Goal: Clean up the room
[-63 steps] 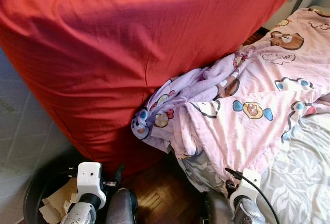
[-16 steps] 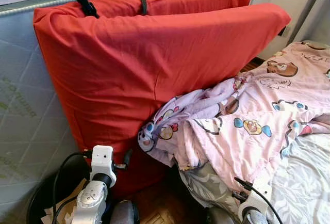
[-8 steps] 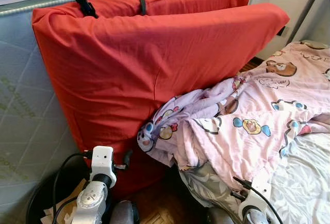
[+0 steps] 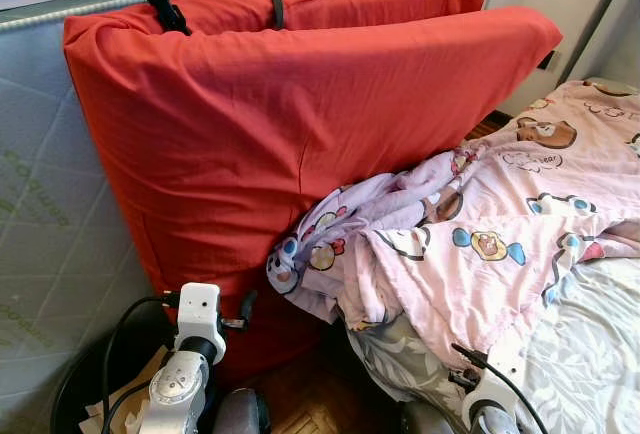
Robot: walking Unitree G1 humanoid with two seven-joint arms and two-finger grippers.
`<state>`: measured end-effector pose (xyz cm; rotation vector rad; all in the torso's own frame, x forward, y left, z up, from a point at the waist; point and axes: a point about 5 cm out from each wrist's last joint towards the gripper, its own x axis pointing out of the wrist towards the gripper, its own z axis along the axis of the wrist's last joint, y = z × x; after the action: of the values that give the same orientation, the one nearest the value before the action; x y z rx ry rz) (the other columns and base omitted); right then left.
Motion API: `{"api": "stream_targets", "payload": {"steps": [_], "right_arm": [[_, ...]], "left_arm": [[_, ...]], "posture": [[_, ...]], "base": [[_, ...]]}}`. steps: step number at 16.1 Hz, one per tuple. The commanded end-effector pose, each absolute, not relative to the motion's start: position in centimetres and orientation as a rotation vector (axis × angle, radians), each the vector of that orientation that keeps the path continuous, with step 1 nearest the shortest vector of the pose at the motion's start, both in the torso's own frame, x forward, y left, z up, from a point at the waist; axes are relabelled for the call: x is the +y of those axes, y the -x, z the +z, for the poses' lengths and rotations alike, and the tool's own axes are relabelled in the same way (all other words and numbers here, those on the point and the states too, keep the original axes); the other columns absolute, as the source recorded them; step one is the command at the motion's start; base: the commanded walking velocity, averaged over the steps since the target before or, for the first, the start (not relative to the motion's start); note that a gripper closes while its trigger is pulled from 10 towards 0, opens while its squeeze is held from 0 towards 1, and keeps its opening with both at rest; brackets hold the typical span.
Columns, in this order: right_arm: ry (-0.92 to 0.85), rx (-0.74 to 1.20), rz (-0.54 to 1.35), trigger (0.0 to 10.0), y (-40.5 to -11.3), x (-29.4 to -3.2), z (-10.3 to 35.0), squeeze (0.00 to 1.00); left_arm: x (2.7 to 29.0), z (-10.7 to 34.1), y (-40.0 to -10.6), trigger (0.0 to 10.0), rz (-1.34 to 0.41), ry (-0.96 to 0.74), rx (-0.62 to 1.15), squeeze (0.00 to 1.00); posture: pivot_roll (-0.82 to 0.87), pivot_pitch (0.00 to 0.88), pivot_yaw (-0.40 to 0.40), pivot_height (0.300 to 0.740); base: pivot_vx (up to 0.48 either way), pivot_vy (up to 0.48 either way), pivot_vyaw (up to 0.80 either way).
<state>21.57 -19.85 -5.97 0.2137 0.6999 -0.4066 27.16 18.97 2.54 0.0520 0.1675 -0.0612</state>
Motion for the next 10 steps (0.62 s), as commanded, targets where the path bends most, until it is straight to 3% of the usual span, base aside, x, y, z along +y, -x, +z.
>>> {"api": "stream_targets", "payload": {"steps": [1,10], "right_arm": [[-0.221,0.681,-0.410,10.0,-21.77,-20.04,-5.77,0.00],[-0.185,0.589,-0.391,10.0,-22.29,-20.34,-4.95,0.00]], "left_arm": [[18.72,2.40,-27.25,10.0,-0.080,-0.069,0.176,0.00],[18.64,2.32,-27.26,10.0,-0.085,-0.068,0.177,0.00]], "posture": [[0.01,0.000,-0.025,0.606],[0.00,0.000,-0.025,0.606]], "base": [[0.000,0.000,0.00],[0.000,0.000,0.00]]}}
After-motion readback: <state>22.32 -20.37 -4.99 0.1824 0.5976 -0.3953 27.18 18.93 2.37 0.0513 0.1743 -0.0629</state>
